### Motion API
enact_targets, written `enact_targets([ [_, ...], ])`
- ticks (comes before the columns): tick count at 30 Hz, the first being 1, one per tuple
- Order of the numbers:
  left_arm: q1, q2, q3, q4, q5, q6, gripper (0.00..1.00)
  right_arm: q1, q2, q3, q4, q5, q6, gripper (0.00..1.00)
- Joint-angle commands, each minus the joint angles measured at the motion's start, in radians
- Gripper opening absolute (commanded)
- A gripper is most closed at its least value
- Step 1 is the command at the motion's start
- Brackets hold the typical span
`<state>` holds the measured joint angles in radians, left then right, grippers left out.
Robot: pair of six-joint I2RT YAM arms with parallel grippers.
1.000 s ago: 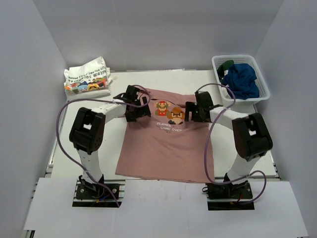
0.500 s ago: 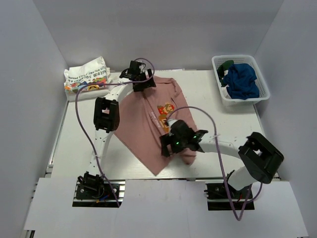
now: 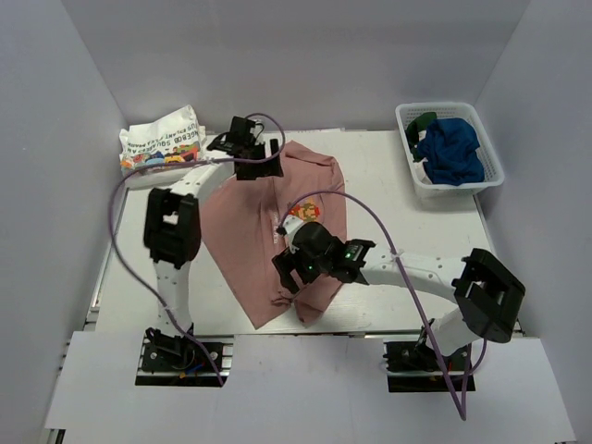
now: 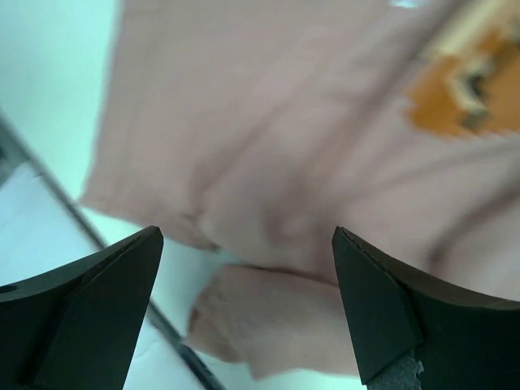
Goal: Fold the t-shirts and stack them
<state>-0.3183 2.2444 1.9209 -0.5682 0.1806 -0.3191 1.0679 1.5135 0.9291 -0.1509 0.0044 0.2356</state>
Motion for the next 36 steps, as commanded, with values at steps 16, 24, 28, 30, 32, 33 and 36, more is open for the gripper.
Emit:
enact_targets([
  [16, -0.027, -0.81, -1.22, 0.353, 0.083, -0.345, 1.0, -0.134, 0.071, -0.016, 0.03, -0.035, 0.031, 0.9],
  [24, -0.004, -0.703, -1.14, -0.005, -0.278, -0.419, 1.0, -0.21, 0.033, -0.162, 0.033, -0.02, 0.064, 0.9],
  [28, 0.005, -0.694, -1.108, -0.186, -0.496, -0.538, 1.0, -0.226, 0.002, -0.222, -0.007, -0.007, 0.036, 0.9],
  [30, 0.019, -0.684, -1.082, -0.2, -0.555, -0.554, 1.0, -0.226, -0.019, -0.245, -0.004, -0.08, 0.021, 0.9],
  [32, 0.048, -0.651, -1.041, -0.2, -0.61, -0.54, 1.0, -0.223, -0.026, -0.271, 0.024, -0.154, 0.001, 0.9],
  [33, 0.057, -0.634, -0.986, -0.209, -0.63, -0.51, 1.0, -0.217, -0.033, -0.276, 0.042, -0.203, 0.002, 0.9],
  [36, 0.093, -0.547, -0.828, -0.301, -0.736, -0.5, 1.0, -0.21, -0.049, -0.3, 0.088, -0.286, 0.019, 0.9],
])
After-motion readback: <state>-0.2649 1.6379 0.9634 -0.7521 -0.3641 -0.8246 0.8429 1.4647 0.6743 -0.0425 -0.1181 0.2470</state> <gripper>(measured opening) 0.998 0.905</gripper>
